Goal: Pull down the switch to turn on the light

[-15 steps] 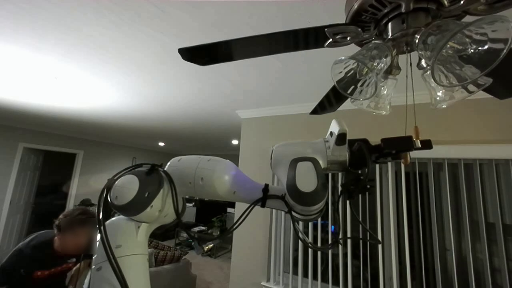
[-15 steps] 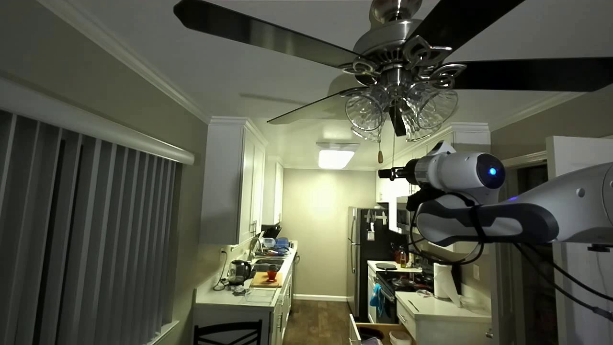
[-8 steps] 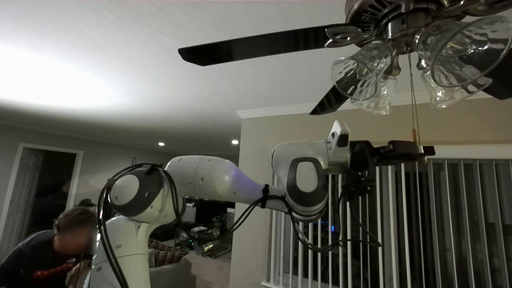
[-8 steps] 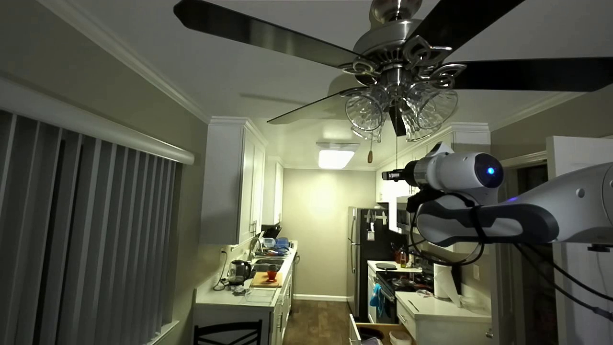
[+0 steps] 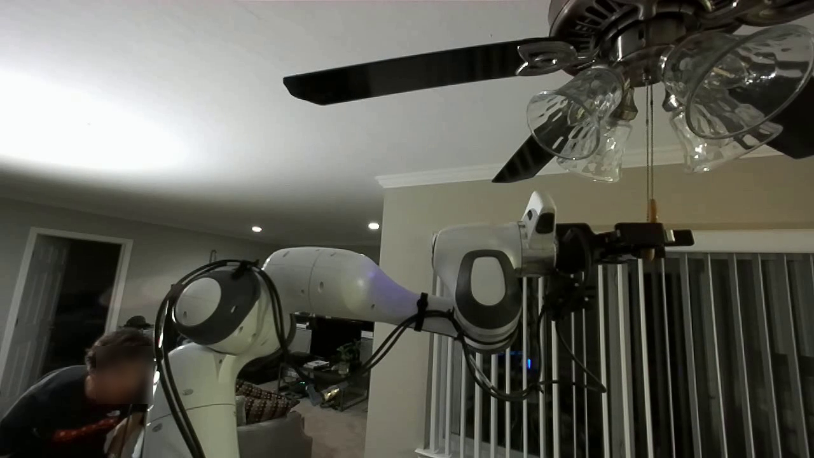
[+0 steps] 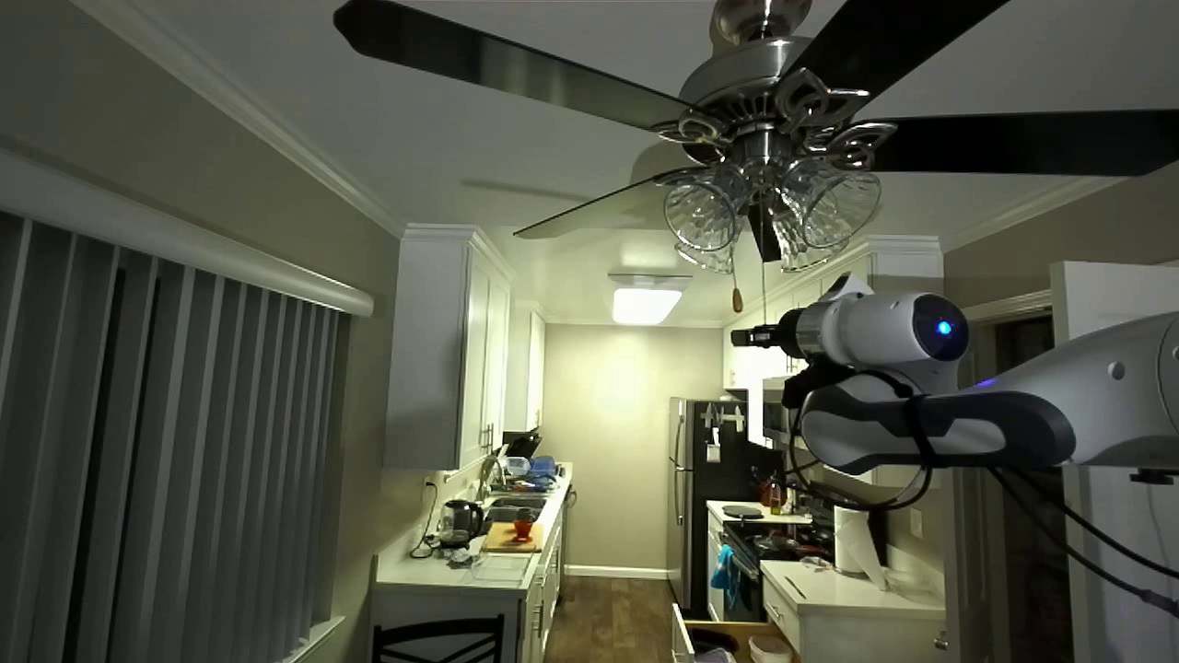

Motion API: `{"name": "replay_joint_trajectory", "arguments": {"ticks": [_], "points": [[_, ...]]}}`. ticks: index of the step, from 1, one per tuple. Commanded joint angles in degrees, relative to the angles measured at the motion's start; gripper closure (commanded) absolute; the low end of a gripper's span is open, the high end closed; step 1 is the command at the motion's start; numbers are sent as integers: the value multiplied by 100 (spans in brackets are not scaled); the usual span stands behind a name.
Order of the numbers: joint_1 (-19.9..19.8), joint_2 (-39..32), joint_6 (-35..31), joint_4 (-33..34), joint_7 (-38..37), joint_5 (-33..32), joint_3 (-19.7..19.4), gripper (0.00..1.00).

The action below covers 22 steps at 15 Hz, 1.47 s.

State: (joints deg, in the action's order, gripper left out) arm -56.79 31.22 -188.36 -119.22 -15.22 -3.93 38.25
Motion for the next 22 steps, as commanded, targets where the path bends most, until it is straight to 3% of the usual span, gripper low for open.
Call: {"name": "replay_joint_trajectory", "arguments": {"ticks": [1, 3, 4, 5, 6, 17, 20, 22], "points": [[102, -43, 83, 32, 133, -100, -82, 2], [102, -29, 81, 17, 128, -95, -89, 0], [109, -32, 90, 19, 135, -99, -96, 17], [131, -34, 85, 4, 140, -101, -112, 25], [143, -33, 87, -5, 142, -101, -120, 27], [462, -25, 207, -84, 171, -107, -312, 96], [508, -19, 211, -105, 187, -120, -377, 100], [553, -19, 212, -127, 201, -119, -417, 96]]}}
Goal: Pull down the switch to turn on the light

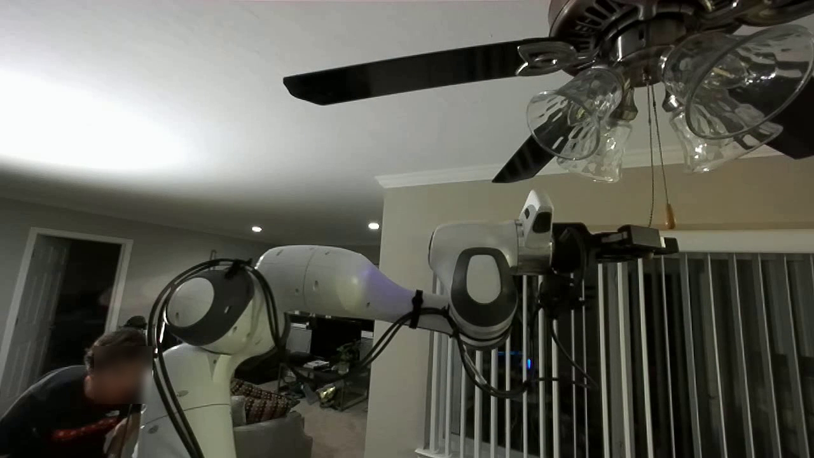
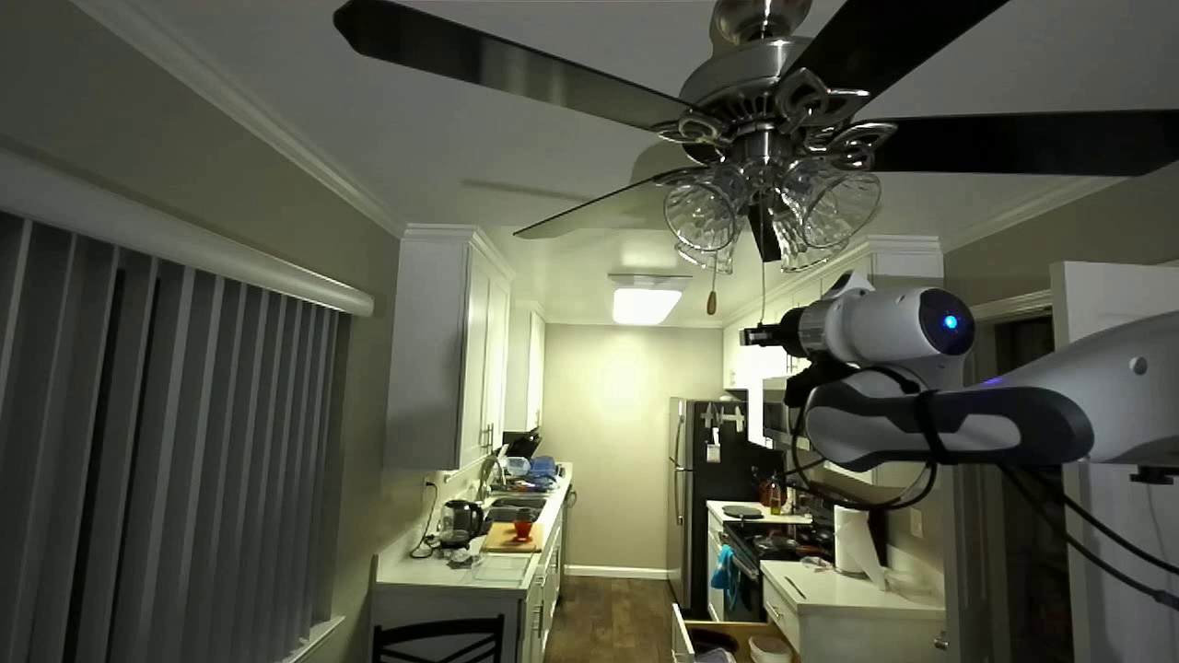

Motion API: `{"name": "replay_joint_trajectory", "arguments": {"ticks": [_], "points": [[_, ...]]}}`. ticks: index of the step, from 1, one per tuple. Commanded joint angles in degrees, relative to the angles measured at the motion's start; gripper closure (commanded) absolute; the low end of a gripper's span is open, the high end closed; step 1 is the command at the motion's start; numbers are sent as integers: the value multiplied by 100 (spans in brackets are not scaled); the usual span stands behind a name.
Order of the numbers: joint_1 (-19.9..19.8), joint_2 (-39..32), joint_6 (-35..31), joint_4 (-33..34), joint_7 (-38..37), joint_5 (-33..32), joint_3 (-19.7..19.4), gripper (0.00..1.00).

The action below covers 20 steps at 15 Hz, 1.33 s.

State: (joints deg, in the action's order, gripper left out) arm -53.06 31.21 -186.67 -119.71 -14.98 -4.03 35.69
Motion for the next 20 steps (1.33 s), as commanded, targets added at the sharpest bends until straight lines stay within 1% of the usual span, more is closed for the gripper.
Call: {"name": "replay_joint_trajectory", "arguments": {"ticks": [1, 3, 9, 15, 16, 18, 20], "points": [[195, -11, 46, -91, 190, -108, -177, 96], [239, -15, 52, -140, 223, -120, -203, 96], [184, -58, 57, -247, 324, -139, -125, 96], [149, -31, 318, -310, 365, -294, -120, 96], [125, -25, 316, -310, 363, -310, -115, 96], [224, -43, 257, -291, 365, -299, -189, 96], [291, -75, 43, -256, 310, -241, -226, 96]]}}
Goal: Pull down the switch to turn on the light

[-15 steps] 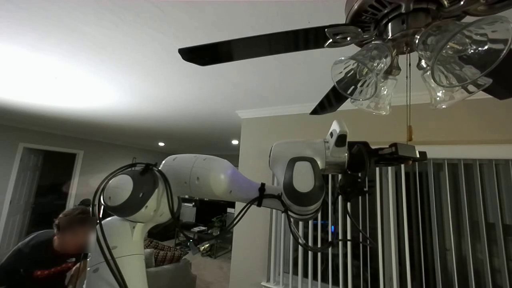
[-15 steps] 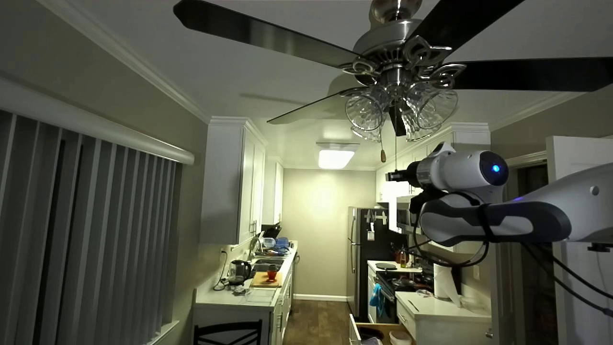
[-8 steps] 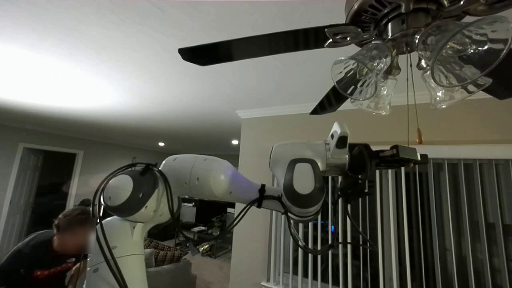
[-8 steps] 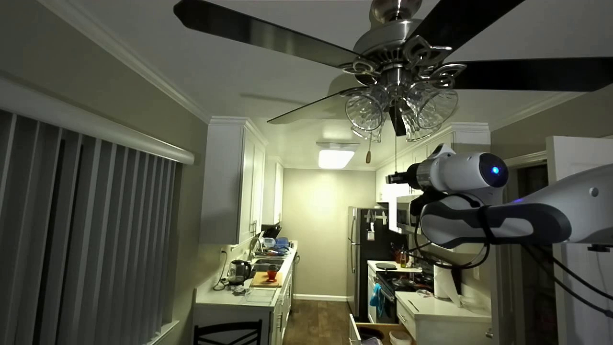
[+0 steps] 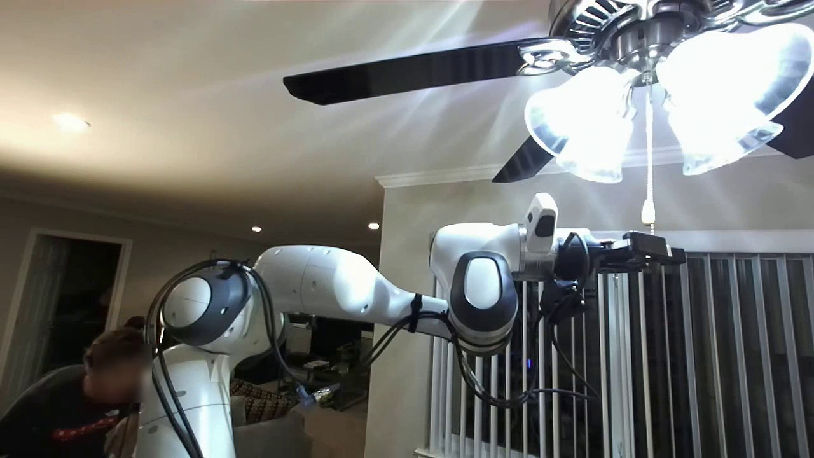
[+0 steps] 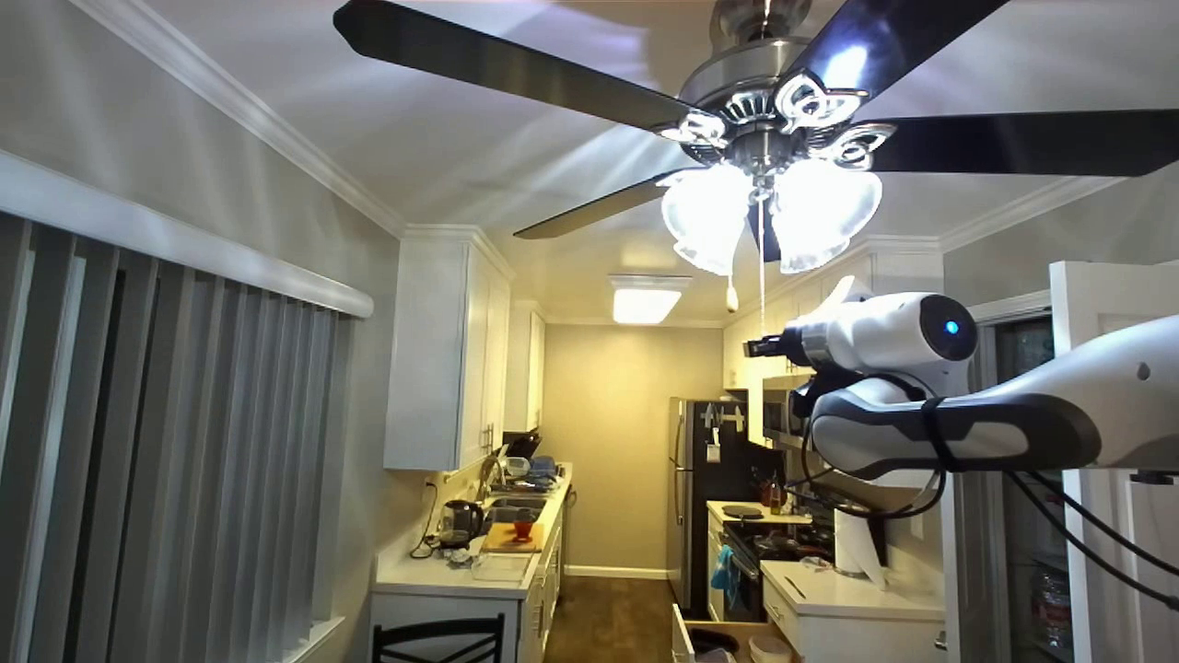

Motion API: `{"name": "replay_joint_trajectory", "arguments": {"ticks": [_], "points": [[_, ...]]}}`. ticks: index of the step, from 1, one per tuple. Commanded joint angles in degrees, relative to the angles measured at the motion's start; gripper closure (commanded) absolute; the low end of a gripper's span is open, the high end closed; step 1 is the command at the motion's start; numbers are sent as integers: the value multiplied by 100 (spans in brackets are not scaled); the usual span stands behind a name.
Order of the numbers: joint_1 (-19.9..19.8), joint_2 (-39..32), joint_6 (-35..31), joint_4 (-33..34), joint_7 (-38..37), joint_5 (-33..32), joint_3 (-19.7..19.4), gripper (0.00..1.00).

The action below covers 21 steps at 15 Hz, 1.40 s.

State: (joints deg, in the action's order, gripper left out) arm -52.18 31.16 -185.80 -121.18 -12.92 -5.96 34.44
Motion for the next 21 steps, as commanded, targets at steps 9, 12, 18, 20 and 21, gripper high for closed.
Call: {"name": "replay_joint_trajectory", "arguments": {"ticks": [9, 12, 18, 20, 21], "points": [[214, -12, -117, -94, 35, -19, -102, 41], [249, -22, -12, -111, 76, -46, -122, 22], [187, 14, 459, -218, 91, -62, -106, 0], [192, 8, 555, -230, 94, -59, -111, 0], [176, 8, 601, -236, 92, -63, -97, 0]]}}
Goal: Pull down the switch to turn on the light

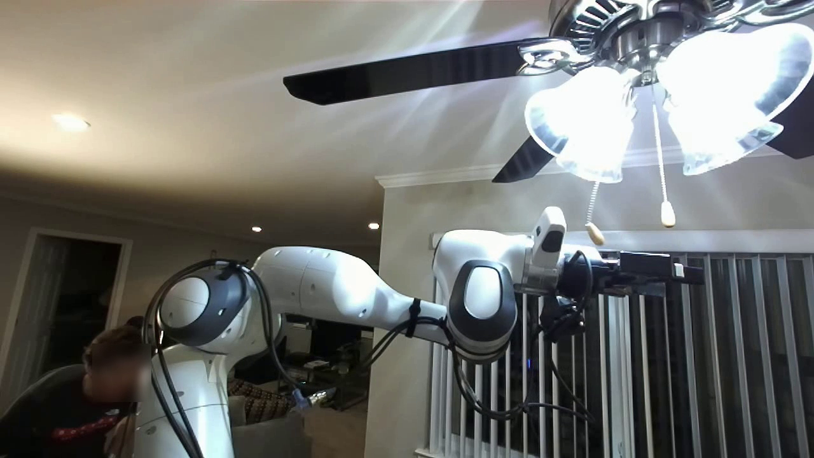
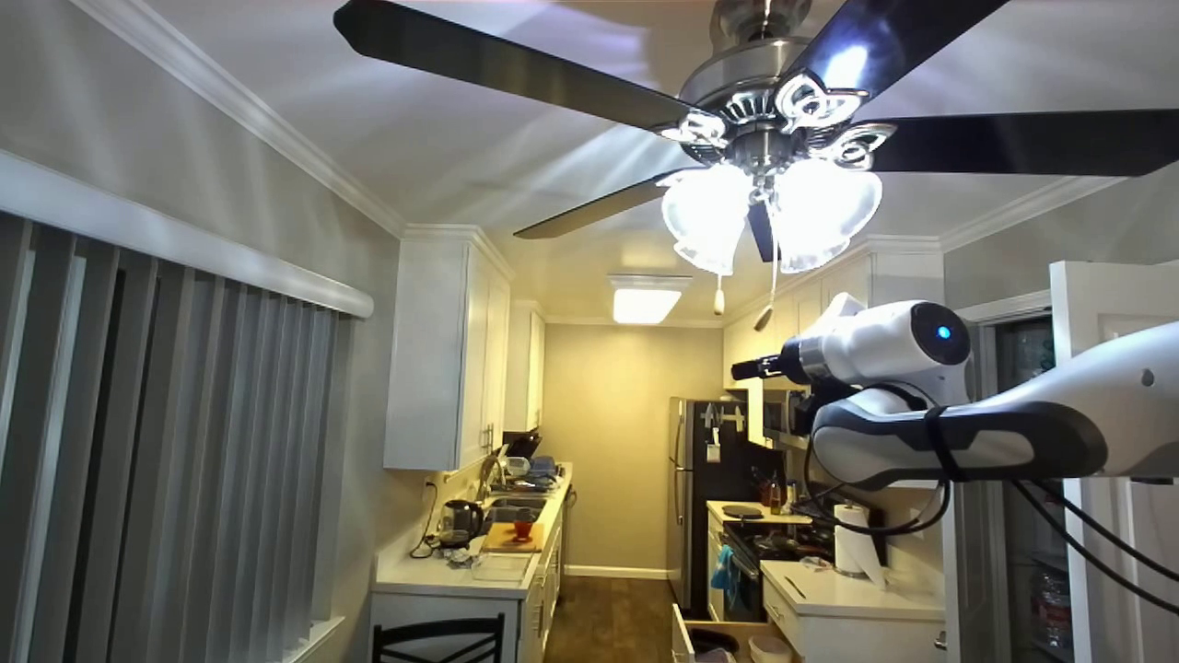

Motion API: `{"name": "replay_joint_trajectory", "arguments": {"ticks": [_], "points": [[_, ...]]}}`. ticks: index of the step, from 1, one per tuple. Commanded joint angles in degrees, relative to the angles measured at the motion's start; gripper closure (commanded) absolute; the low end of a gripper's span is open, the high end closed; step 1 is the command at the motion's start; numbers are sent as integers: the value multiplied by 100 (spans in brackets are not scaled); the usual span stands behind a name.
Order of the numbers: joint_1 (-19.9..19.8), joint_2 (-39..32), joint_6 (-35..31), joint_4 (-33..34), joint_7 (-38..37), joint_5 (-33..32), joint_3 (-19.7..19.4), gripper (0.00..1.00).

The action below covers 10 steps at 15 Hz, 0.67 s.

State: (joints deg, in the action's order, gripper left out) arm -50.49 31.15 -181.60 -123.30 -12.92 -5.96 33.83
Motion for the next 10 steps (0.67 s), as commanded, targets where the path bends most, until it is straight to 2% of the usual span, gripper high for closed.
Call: {"name": "replay_joint_trajectory", "arguments": {"ticks": [1, 3, 5, 10], "points": [[-26, 13, 240, -51, 105, -86, -14, 0], [-90, 19, 372, -110, 117, -120, 18, 0], [69, -31, 575, -135, 70, -264, -110, 0], [48, -24, 447, -110, -112, -257, -82, 0]]}}
